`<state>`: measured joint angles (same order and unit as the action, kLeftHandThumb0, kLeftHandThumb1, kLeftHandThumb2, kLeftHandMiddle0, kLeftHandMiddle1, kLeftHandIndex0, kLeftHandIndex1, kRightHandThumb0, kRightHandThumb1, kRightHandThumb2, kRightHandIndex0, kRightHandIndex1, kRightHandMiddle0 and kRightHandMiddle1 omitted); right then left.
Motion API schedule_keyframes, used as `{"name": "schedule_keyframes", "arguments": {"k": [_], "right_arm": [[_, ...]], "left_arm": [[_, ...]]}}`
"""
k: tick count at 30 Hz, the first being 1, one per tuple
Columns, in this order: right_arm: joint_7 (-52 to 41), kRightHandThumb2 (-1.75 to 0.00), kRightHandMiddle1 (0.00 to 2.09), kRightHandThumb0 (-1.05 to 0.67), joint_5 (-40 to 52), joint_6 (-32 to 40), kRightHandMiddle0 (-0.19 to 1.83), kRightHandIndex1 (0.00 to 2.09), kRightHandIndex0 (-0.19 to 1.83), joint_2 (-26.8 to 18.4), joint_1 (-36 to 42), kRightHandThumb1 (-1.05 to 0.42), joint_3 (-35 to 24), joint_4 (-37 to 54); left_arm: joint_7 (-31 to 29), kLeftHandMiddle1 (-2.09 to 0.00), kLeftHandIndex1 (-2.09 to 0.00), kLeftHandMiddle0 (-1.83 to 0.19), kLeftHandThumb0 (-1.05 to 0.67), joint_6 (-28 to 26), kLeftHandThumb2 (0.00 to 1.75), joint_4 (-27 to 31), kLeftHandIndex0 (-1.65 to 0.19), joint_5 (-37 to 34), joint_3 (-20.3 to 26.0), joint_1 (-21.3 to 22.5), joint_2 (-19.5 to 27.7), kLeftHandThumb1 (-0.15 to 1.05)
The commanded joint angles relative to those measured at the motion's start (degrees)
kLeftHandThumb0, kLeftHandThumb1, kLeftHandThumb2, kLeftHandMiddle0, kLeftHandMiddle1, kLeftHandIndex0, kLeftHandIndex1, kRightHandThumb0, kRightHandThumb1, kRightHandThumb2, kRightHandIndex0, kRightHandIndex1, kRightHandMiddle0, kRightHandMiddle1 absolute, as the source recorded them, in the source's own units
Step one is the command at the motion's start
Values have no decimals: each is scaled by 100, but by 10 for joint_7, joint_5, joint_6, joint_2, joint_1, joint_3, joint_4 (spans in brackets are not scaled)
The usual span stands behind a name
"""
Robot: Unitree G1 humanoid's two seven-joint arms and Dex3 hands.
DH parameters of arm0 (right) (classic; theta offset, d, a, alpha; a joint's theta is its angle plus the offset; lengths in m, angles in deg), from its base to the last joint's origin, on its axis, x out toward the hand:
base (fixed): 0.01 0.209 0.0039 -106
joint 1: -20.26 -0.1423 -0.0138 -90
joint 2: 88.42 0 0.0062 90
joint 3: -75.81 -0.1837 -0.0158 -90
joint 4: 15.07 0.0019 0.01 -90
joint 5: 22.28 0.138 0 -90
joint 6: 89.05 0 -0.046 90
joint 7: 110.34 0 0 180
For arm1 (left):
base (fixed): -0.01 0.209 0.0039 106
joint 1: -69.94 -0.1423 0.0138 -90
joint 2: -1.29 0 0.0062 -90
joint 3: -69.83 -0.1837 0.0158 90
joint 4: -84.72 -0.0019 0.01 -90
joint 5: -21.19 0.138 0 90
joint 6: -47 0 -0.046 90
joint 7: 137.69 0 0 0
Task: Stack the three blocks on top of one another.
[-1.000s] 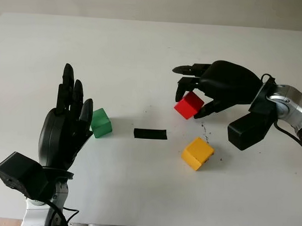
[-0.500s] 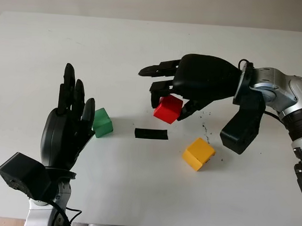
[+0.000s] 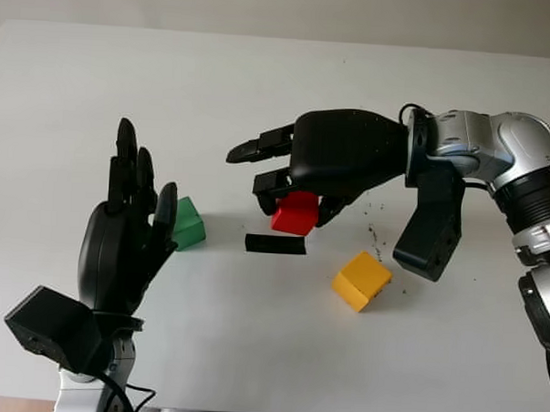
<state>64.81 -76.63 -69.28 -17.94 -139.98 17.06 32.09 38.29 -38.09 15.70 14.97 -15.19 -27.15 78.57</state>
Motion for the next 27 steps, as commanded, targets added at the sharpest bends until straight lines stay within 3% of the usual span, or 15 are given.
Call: {"name": "schedule_keyframes", "arguments": {"k": [1,8,27], "right_arm": [[6,-5,141,-39,-9,-8,51,5,25,4,-19,-93,8,-4],[14,-5,141,-45,-27,-10,51,5,25,15,-28,-94,29,-17],[9,-5,142,-41,-2,-13,45,5,24,44,-6,-93,42,-46]], "left_arm": [[2,-5,-4,19,-65,9,52,8,19,-1,-3,-9,-5,105],[5,-5,-4,19,-65,13,53,10,19,5,-9,-20,-13,105],[5,-3,-2,19,-63,15,55,16,19,8,-15,-31,-17,105]]}}
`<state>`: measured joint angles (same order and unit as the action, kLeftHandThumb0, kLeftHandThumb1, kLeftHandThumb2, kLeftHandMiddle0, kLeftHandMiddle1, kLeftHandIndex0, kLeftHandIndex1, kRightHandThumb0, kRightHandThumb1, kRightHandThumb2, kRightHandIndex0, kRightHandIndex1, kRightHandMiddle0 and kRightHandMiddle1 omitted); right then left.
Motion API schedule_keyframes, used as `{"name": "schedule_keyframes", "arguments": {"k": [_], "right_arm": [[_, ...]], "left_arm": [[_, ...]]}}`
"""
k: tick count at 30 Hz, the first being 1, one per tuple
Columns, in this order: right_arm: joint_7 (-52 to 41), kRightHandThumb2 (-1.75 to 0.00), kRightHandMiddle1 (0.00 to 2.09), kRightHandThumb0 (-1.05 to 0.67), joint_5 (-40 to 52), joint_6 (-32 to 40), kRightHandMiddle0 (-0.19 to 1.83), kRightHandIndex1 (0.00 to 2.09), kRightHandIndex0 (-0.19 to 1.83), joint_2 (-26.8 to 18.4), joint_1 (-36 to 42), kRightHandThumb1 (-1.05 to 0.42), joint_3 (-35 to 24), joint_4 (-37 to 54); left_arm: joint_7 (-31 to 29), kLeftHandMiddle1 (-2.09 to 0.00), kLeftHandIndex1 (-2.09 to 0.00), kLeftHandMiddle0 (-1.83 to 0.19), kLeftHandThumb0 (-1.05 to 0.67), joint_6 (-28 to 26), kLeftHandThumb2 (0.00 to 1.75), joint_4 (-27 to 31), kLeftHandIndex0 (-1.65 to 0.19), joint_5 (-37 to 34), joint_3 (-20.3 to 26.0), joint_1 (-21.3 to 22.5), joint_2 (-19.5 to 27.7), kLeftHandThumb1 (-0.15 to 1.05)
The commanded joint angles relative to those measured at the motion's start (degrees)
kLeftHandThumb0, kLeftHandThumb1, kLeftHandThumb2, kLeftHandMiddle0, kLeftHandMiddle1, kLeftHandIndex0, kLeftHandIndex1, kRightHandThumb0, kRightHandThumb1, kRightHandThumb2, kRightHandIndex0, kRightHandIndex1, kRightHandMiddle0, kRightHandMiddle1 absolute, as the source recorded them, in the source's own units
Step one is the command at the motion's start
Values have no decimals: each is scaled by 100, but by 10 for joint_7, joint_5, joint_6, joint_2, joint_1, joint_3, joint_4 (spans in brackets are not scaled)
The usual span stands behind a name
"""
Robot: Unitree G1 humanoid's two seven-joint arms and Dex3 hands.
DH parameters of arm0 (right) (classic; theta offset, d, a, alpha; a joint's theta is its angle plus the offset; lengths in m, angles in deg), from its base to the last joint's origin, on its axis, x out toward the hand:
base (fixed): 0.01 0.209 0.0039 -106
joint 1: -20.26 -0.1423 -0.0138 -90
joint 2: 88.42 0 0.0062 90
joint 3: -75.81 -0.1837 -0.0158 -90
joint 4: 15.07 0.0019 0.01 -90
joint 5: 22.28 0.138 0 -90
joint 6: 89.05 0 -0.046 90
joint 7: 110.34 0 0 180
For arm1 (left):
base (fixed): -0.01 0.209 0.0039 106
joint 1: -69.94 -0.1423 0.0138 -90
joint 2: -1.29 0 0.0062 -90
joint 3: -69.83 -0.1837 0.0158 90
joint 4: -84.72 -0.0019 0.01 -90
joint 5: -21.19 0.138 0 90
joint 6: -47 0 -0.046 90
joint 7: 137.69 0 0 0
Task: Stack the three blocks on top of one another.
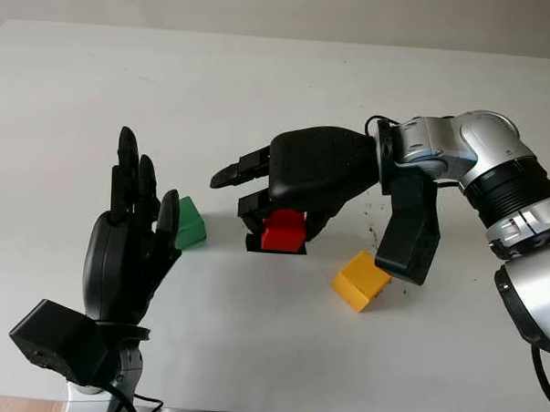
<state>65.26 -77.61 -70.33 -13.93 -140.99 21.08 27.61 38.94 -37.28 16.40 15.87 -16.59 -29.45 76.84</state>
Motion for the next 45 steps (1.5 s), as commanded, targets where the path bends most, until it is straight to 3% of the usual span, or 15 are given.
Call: {"name": "schedule_keyframes", "arguments": {"k": [1,18,27,39,45], "right_arm": [[4,-5,142,-42,8,-2,44,5,24,4,4,-93,2,-2],[43,-5,144,-43,-23,15,44,6,26,1,0,-94,17,-16],[75,-6,140,-46,-53,22,31,3,19,-5,-2,-97,32,-17],[145,-5,83,-46,-105,31,22,4,9,-13,-6,-102,55,-6],[187,-6,69,-44,-113,24,17,4,7,-12,-5,-102,65,-17]], "left_arm": [[-1,-3,-2,19,-63,8,55,8,19,-2,-1,-8,0,105],[2,-4,-2,19,-63,6,56,8,19,10,-2,-6,2,105],[1,-4,-2,19,-65,0,54,12,19,8,-1,-7,3,105],[0,-4,-2,19,-64,2,55,11,19,10,-2,-3,2,105],[1,-4,-2,19,-64,2,55,11,19,12,-3,-3,3,105]]}}
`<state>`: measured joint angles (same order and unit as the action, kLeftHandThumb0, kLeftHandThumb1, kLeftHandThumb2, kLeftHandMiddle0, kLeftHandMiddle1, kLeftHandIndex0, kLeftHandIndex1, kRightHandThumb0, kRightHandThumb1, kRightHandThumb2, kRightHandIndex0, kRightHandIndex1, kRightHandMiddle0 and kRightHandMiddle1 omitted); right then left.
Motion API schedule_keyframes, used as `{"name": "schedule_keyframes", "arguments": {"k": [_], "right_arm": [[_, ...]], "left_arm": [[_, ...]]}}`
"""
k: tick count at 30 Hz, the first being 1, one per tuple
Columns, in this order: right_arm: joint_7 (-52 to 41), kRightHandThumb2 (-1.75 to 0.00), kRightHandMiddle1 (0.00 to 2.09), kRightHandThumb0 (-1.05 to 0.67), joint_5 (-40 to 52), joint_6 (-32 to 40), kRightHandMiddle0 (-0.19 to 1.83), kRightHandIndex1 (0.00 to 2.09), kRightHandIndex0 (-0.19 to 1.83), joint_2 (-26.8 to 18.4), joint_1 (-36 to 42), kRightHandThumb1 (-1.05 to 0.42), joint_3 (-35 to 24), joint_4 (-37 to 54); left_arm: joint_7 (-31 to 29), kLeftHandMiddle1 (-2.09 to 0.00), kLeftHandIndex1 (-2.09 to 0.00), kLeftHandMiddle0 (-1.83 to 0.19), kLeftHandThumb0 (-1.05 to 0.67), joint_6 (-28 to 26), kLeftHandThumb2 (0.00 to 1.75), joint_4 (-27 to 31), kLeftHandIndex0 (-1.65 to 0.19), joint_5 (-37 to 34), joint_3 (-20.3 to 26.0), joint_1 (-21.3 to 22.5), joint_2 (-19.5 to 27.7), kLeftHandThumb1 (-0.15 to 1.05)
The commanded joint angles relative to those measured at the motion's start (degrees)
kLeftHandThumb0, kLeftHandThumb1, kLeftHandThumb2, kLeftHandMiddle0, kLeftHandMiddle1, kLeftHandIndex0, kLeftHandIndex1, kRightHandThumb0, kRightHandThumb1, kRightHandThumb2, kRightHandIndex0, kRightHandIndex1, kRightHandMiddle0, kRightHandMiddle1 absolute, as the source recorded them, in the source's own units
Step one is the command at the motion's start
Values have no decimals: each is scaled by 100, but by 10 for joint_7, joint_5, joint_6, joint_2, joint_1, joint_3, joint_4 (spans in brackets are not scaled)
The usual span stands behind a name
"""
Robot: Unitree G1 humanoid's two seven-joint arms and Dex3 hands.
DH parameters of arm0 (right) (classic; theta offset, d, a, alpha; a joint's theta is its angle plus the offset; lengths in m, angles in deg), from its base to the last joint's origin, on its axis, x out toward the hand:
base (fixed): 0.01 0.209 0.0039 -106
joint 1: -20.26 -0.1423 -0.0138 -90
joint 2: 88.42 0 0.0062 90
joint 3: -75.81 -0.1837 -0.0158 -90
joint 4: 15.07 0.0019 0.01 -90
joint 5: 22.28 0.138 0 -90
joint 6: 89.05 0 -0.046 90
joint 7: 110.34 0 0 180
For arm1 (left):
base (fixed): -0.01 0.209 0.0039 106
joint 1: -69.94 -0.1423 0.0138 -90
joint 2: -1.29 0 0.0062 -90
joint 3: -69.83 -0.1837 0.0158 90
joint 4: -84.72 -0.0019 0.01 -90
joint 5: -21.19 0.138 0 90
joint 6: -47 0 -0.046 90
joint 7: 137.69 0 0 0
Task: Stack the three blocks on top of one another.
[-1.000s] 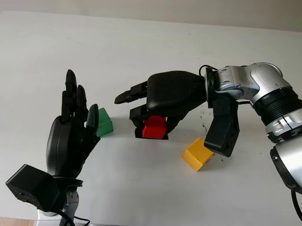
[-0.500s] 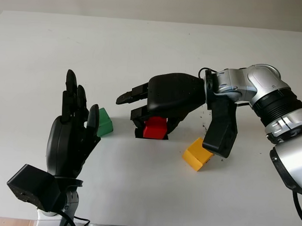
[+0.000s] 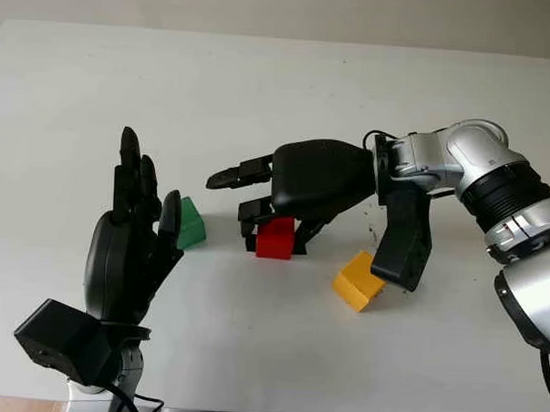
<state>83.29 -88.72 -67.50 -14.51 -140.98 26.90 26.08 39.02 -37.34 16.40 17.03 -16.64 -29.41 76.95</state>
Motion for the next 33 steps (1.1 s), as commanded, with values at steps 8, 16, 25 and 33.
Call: {"name": "schedule_keyframes", "arguments": {"k": [8,16,25,33], "right_arm": [[29,-6,56,-49,-16,2,5,3,2,-14,-16,-102,18,-6],[28,-8,33,-36,-19,12,-2,3,-7,-51,-35,-103,7,10],[-95,-8,26,-50,75,45,4,4,-9,-119,-36,-96,-56,23],[-194,-5,26,-59,236,50,21,9,1,-184,16,-91,-154,47]], "left_arm": [[2,-3,-2,19,-64,-2,55,14,19,-1,-2,-4,1,105],[3,-4,-3,19,-65,0,54,14,19,0,-1,-5,1,105],[2,-5,-4,19,-64,-4,54,16,19,-4,0,-6,3,105],[-1,-5,-4,19,-63,7,53,8,19,-13,3,-4,2,105]]}}
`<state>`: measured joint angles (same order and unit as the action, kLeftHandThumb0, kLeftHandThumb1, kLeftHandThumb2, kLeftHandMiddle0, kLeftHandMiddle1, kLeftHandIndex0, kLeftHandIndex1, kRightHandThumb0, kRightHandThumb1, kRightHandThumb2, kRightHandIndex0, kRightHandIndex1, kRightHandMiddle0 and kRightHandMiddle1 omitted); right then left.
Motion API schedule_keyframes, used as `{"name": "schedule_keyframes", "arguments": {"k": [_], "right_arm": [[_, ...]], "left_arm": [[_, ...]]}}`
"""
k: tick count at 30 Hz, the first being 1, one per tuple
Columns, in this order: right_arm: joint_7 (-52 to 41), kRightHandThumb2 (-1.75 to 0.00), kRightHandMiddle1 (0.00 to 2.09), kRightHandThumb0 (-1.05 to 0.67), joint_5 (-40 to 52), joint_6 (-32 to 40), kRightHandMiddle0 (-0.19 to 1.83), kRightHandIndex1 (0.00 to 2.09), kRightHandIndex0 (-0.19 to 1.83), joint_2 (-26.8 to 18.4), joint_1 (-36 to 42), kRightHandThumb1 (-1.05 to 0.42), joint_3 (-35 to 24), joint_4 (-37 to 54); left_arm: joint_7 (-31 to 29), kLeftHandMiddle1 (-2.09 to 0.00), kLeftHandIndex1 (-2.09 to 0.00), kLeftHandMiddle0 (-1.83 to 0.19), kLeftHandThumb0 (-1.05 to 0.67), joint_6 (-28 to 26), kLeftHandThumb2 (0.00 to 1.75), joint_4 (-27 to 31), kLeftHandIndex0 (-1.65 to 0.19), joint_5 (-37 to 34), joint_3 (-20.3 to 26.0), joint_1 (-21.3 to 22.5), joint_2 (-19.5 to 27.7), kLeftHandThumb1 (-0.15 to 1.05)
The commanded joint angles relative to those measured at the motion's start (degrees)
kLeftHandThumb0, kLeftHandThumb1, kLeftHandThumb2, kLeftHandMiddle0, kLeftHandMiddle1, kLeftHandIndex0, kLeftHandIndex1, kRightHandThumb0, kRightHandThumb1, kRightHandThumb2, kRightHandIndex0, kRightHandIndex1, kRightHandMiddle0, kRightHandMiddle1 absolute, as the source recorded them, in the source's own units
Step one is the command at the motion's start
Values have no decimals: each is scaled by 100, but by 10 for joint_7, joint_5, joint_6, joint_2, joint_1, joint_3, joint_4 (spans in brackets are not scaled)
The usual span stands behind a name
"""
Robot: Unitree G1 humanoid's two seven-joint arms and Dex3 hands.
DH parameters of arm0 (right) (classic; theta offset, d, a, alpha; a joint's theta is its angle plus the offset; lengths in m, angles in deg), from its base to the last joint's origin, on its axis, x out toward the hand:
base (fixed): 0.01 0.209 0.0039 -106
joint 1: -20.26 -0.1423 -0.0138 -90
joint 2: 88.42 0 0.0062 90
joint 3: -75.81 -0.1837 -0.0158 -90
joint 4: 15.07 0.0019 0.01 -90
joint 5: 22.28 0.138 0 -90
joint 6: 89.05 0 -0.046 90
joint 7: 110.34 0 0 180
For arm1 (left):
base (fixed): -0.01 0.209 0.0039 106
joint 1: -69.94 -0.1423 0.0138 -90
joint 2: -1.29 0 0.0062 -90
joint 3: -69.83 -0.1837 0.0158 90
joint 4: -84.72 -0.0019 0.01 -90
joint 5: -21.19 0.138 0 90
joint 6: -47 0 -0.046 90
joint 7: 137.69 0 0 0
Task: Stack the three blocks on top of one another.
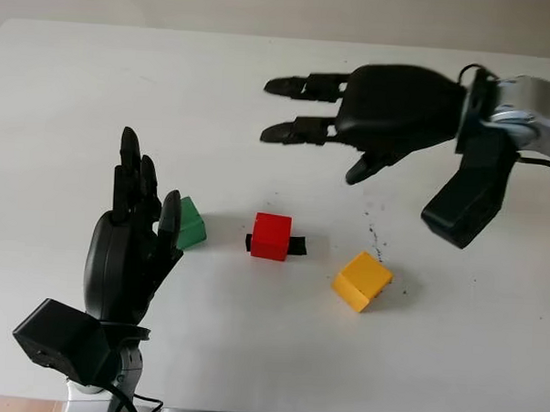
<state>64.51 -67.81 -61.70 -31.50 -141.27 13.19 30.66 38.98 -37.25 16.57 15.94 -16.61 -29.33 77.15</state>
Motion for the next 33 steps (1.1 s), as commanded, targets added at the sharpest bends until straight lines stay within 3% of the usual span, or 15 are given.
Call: {"name": "schedule_keyframes", "arguments": {"k": [1,7,13,21,33], "right_arm": [[-25,-5,26,-58,60,-8,22,10,3,-25,35,-91,-31,7],[-135,-7,19,-55,225,34,21,6,0,-90,164,-98,-108,110],[-184,-6,16,-65,289,85,24,4,-3,-113,296,-99,-173,208],[-261,-6,13,-70,393,187,27,3,-9,-115,453,-99,-238,356],[-320,-5,5,-76,422,257,19,1,-19,-97,579,-95,-274,432]], "left_arm": [[1,-5,-4,19,-63,4,53,7,19,-2,3,-4,0,105],[1,-6,-5,18,-64,-2,53,11,19,-2,8,-6,7,105],[-6,-5,-5,18,-65,-8,52,11,19,-13,19,0,13,105],[-14,-5,-5,18,-64,-13,51,15,19,-27,31,5,18,105],[-18,-5,-5,18,-63,-25,54,22,18,-28,35,8,30,105]]}}
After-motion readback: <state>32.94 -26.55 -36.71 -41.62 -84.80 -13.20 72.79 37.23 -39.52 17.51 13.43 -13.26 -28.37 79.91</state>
